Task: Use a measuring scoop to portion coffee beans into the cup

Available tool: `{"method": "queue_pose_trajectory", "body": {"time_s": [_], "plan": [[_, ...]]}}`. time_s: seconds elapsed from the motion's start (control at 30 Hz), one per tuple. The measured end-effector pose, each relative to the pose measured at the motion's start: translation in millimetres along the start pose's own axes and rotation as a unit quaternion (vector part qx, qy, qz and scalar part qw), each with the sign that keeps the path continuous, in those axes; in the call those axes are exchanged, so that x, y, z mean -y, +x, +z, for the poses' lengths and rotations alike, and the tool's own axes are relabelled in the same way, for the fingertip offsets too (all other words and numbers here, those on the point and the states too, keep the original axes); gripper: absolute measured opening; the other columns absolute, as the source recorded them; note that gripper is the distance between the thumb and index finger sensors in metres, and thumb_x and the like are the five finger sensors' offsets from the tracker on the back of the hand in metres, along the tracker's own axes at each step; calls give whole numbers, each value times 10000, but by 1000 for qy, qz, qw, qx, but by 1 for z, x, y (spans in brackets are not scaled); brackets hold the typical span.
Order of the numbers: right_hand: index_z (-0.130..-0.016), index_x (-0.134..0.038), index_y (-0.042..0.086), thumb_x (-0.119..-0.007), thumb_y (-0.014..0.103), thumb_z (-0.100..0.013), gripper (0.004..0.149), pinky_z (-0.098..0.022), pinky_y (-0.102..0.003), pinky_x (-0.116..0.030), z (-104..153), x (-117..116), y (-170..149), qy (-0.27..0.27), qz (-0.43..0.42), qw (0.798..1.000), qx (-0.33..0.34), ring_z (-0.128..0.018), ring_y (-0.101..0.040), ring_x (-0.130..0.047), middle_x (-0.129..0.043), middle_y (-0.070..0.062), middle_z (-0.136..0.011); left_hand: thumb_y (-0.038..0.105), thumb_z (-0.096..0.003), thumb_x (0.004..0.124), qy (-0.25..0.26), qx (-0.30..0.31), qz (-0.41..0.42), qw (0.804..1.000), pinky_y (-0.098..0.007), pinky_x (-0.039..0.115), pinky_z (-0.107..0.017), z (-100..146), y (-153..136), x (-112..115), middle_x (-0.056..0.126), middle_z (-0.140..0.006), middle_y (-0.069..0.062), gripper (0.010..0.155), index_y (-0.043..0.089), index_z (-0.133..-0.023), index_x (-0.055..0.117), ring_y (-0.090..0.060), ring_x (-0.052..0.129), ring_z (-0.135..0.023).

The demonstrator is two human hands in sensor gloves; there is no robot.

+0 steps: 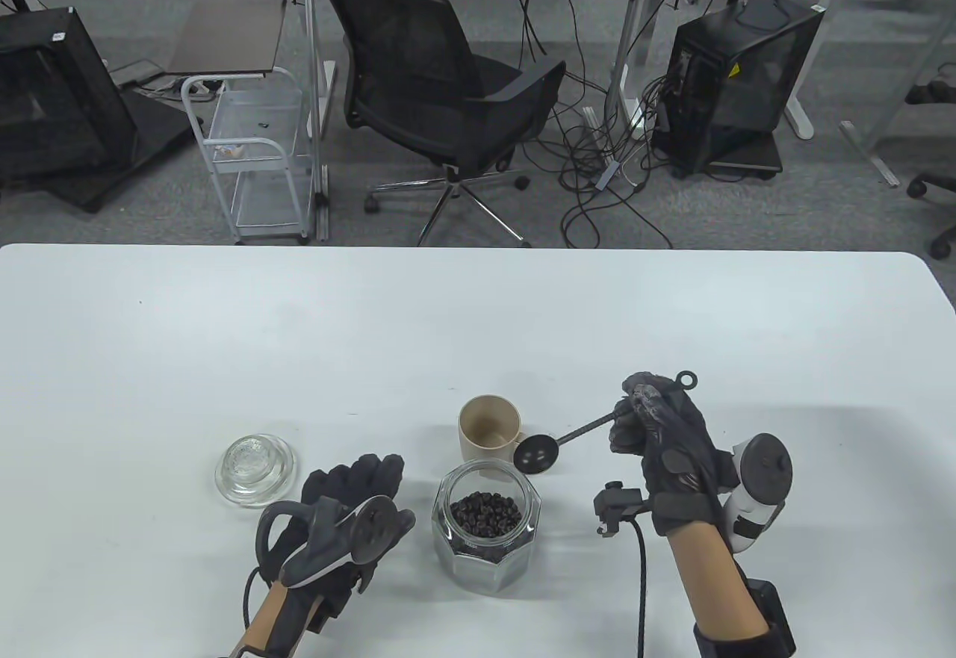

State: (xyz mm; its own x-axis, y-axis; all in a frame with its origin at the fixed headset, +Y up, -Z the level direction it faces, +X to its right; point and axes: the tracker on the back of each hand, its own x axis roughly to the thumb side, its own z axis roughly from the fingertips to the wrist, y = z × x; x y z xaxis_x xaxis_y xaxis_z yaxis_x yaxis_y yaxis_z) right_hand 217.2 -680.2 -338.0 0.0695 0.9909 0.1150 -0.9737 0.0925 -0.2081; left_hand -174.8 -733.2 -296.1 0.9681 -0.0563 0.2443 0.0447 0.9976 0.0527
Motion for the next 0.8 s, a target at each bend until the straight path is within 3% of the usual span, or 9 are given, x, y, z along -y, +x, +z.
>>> {"method": "queue_pose_trajectory", "body": {"time_s": [0.17, 0.33, 0.57, 0.8], "plan": [[-803, -876, 248, -837, 515, -507, 401, -286, -324, -880, -2, -10, -4, 55, -26, 998, -20, -322, -99, -1021, -1047, 34, -480, 724, -489, 547, 7, 7, 5, 1000, -604, 625, -780, 2, 1, -6, 629, -1184, 1, 748, 357, -1136, 478, -281, 797, -1018], [-788, -896, 261, -841, 516, -501, 387, -291, -336, -880, -1, -16, -3, 88, -4, 996, -12, -329, -114, -1026, -1055, 21, -483, 739, -487, 538, 59, -13, 35, 998, -632, 580, -794, 10, -7, -26, 622, -1193, 4, 754, 361, -1137, 493, -307, 736, -1068], [-792, -895, 265, -839, 515, -503, 386, -297, -340, -879, -2, -15, -6, 83, 5, 996, -16, -341, -121, -1026, -1054, 16, -495, 815, -465, 465, 90, 73, 202, 973, -682, 521, -789, 19, -1, -37, 561, -1231, -54, 860, 327, -1173, 461, -383, 625, -1128], [-783, -909, 254, -844, 506, -496, 387, -293, -347, -880, 1, -21, -4, 83, 21, 996, -2, -337, -134, -1034, -1064, 0, -491, 869, -436, 452, 59, 127, 217, 966, -726, 457, -788, 19, 24, -31, 295, -1288, -171, 1028, 195, -1204, 348, -466, 365, -1191]]}}
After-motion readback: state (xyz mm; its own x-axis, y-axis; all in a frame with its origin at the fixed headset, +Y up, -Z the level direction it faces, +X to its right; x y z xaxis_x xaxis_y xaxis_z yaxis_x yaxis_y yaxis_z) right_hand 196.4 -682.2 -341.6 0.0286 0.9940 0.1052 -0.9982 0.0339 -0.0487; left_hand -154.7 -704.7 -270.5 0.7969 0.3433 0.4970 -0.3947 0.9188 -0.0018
